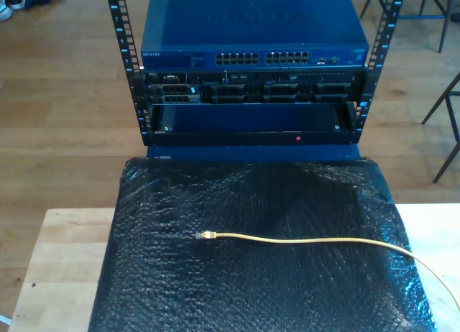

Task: Grab the cable and plug it in

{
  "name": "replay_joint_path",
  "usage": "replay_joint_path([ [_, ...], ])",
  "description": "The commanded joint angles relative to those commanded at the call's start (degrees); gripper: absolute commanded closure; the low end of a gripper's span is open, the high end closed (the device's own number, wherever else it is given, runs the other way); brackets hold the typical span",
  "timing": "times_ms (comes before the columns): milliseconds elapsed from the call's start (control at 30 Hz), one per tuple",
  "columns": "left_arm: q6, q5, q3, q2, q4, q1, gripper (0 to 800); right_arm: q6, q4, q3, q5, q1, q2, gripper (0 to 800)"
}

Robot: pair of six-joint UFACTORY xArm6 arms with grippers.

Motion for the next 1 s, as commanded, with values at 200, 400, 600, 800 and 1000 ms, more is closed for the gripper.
replay_joint_path([
  [200,-3.6,3.78,-4.04,0.0,-3.25,-4.13,0,6.59,0.0,-3.69,1.76,5.63,3.34,3],
  [400,-9.23,9.58,-7.47,0.0,-3.69,-9.49,0,10.2,0.0,-8.44,6.42,9.23,8.26,3],
  [600,-13.89,10.37,-8.44,0.0,-3.87,-13.98,0,10.29,2.37,-11.6,8.0,9.67,10.02,4],
  [800,-17.14,10.64,-9.32,0.0,-6.33,-17.85,0,10.46,9.58,-14.77,10.81,9.76,10.2,4],
  [1000,-19.52,15.65,-12.13,0.09,-9.14,-22.15,0,15.12,15.56,-17.41,17.58,10.99,11.43,6],
])
